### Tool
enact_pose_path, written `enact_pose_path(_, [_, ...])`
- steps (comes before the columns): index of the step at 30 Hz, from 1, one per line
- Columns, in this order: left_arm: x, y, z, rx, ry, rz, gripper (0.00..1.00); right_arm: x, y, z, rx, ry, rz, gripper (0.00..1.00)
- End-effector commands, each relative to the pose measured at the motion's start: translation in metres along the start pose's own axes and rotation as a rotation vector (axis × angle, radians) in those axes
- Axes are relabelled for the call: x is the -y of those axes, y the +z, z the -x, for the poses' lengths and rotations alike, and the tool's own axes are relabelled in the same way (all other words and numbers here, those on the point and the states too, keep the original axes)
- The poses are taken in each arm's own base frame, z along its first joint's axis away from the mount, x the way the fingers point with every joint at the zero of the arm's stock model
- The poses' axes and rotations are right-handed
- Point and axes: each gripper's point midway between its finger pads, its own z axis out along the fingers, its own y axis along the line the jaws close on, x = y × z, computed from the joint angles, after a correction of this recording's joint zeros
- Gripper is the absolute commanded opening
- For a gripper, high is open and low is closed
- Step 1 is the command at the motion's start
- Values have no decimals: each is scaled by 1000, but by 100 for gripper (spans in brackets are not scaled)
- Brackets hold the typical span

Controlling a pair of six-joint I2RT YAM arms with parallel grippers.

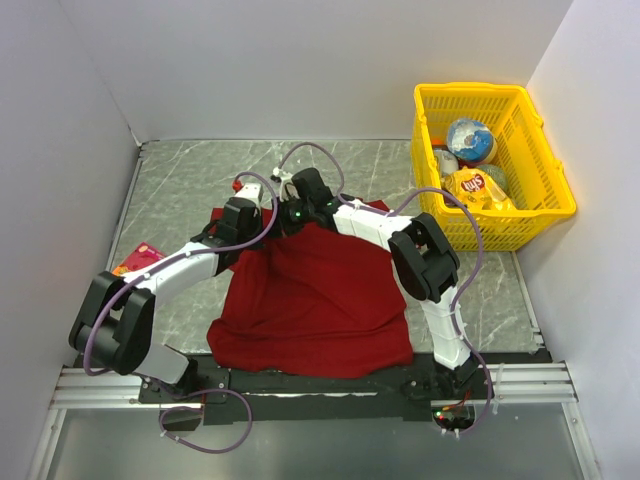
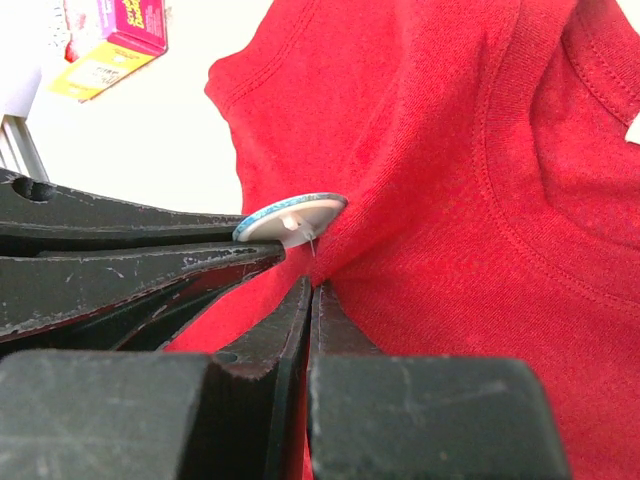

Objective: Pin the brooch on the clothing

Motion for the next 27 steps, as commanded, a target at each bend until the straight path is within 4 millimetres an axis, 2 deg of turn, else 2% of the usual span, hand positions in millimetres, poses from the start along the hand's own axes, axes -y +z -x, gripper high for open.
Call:
enact_pose_path(1, [-2, -3, 10, 32, -22, 23, 1, -10, -6, 17, 55, -22, 39, 0])
enact_pose_path(9, [1, 1, 6, 29, -29, 5, 1, -10, -6, 17, 50, -19, 44, 0])
enact_pose_path(19, [-4, 9, 0, 8, -22, 40, 1, -13, -6, 17, 48, -19, 55, 0])
enact_pose_path(27, [7, 15, 17, 33, -57, 9, 1, -12, -4, 13, 31, -13, 62, 0])
